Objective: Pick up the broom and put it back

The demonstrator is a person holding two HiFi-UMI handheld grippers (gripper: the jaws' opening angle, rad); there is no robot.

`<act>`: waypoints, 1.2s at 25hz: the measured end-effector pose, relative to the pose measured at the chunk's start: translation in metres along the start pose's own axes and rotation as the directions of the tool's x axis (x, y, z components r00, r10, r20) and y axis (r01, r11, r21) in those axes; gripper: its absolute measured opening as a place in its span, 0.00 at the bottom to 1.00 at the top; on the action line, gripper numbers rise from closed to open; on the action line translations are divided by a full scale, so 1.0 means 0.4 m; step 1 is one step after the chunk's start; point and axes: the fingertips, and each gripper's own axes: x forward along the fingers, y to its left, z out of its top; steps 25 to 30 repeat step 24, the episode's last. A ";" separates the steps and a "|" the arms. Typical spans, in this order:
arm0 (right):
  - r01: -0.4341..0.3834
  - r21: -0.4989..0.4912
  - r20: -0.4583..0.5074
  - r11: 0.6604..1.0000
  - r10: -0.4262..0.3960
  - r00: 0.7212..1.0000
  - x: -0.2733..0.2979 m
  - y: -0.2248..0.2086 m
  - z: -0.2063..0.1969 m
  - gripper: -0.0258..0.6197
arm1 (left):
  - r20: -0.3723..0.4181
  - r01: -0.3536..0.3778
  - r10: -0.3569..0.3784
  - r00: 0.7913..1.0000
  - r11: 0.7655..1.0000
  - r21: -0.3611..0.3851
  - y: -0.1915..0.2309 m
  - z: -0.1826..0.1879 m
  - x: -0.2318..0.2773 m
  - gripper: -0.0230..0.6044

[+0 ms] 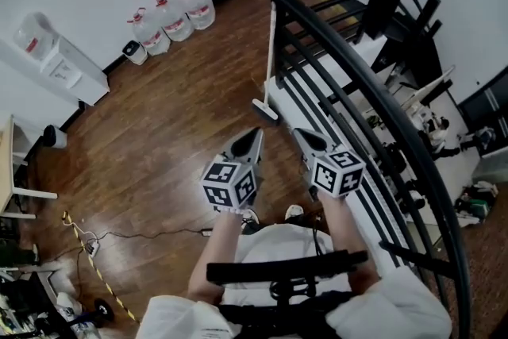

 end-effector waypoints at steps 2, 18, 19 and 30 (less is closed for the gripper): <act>0.003 -0.010 0.002 1.000 -0.003 1.000 -0.003 0.019 -0.006 0.06 | 0.004 0.002 -0.002 1.000 1.000 -0.001 0.004 -0.003 -0.014 0.03; 0.028 -0.050 0.020 0.998 -0.027 0.999 0.025 0.083 0.018 0.06 | 0.029 0.039 -0.039 0.999 0.999 -0.006 0.039 0.031 -0.050 0.03; 0.030 -0.051 0.021 0.998 -0.029 0.999 0.027 0.085 0.019 0.06 | 0.028 0.040 -0.040 0.999 0.999 -0.007 0.042 0.031 -0.051 0.03; 0.032 -0.055 0.021 0.998 -0.031 0.999 0.041 0.099 0.026 0.06 | 0.029 0.039 -0.038 0.999 0.999 -0.014 0.062 0.041 -0.058 0.03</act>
